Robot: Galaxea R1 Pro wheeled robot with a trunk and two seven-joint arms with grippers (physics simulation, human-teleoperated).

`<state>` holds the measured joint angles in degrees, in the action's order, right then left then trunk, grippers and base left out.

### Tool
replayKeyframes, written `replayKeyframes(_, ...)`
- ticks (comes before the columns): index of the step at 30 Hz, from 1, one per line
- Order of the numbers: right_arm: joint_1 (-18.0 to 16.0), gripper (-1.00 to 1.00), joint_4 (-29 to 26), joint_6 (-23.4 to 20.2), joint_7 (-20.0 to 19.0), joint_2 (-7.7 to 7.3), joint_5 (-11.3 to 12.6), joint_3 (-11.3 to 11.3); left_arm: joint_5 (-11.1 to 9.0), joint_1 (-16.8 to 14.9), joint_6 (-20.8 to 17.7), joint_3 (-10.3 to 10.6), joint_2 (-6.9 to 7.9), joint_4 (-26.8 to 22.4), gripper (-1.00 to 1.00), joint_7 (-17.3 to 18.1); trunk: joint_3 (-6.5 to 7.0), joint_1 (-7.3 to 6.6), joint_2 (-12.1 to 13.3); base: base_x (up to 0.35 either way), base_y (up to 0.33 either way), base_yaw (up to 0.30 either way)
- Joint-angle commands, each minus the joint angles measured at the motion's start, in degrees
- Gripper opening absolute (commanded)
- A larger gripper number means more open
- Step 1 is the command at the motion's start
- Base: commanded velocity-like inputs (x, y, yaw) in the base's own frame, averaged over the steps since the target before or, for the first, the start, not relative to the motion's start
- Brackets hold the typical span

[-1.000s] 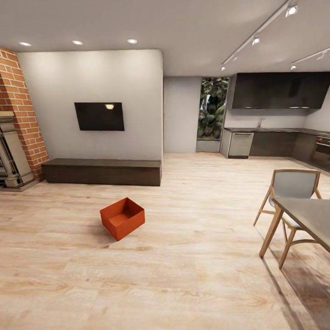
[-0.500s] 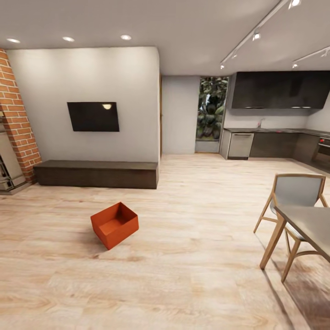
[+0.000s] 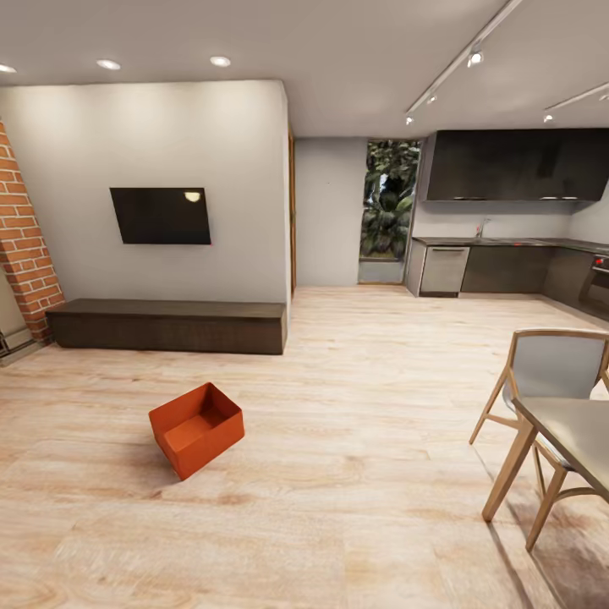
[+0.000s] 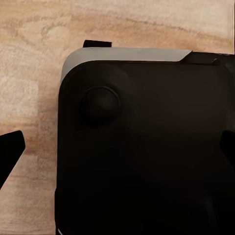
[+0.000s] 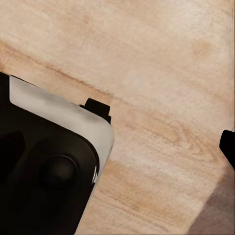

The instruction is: Move the two storage containers from the living room to the garage. In the garage, place one container on the floor and stack the other container on top of it (either order is fine).

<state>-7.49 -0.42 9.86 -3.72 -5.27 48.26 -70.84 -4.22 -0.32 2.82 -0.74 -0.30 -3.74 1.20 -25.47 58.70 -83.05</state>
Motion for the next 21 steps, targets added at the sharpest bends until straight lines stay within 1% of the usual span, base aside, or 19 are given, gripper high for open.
replayKeyframes(1,0.0,1.0,0.0,0.1,-0.3,0.01,0.6,-0.3,-0.4,0.0,0.2,0.0,-0.01,0.0,1.0,0.1,-0.06,0.03,0.0,0.303,-0.153,0.033)
replayKeyframes(6,0.0,1.0,0.0,0.2,-0.2,0.08,0.6,-0.3,-0.4,0.0,0.2,0.0,-0.01,0.0,1.0,0.1,-0.06,0.03,0.0,0.303,-0.151,0.207)
replayKeyframes(21,0.0,1.0,0.0,0.2,-0.2,0.04,0.7,-0.3,-0.4,0.0,0.2,0.0,0.03,0.0,1.0,0.1,-0.06,0.03,0.0,0.303,-0.14,0.27)
